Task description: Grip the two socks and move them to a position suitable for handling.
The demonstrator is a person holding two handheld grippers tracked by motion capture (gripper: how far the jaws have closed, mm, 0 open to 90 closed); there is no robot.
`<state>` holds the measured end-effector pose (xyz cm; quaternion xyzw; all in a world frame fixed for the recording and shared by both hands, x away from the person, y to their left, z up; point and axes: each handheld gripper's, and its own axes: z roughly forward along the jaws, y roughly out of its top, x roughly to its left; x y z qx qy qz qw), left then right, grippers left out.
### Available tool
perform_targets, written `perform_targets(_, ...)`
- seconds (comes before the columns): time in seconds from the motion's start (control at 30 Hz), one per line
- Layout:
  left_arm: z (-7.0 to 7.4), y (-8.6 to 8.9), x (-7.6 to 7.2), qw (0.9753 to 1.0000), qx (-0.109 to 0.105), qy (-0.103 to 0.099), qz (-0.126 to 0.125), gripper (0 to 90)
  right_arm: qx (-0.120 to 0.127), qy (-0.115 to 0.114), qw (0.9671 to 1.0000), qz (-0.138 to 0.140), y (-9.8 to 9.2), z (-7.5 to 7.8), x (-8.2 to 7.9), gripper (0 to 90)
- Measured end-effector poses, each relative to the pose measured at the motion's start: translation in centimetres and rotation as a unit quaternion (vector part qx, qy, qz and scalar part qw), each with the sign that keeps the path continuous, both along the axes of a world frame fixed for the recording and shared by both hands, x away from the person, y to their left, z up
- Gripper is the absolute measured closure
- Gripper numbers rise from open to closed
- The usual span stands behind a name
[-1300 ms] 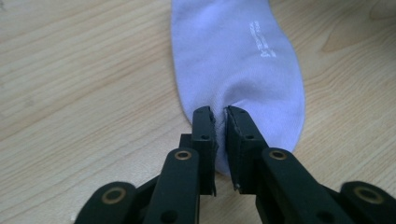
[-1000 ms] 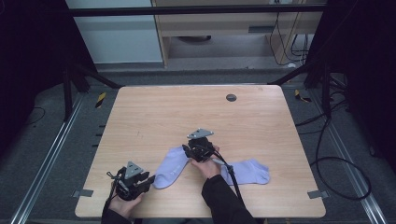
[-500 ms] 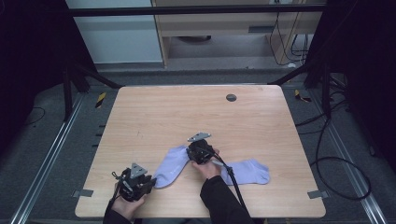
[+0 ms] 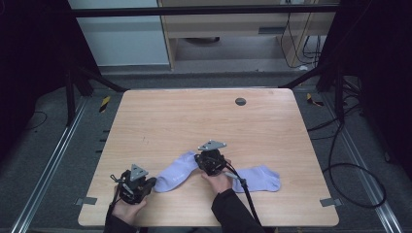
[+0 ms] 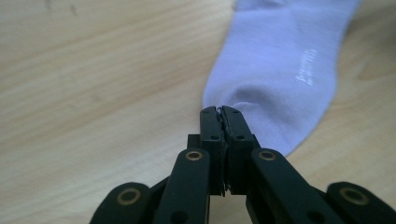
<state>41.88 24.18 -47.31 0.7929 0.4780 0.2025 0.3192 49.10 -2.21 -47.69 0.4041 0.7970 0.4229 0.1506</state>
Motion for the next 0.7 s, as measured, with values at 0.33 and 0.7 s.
perform_targets(0.33,-0.3,1.2,2.1,0.9996,0.021,0.0,0.017,87.5,0.006,0.008,1.0,0.0,-0.1,-0.9,-2.7,88.4)
perform_targets(0.7,-0.7,1.7,2.7,0.9992,0.035,-0.002,0.021,83.5,-0.007,0.032,0.9995,0.0,0.7,-2.6,-3.5,81.7)
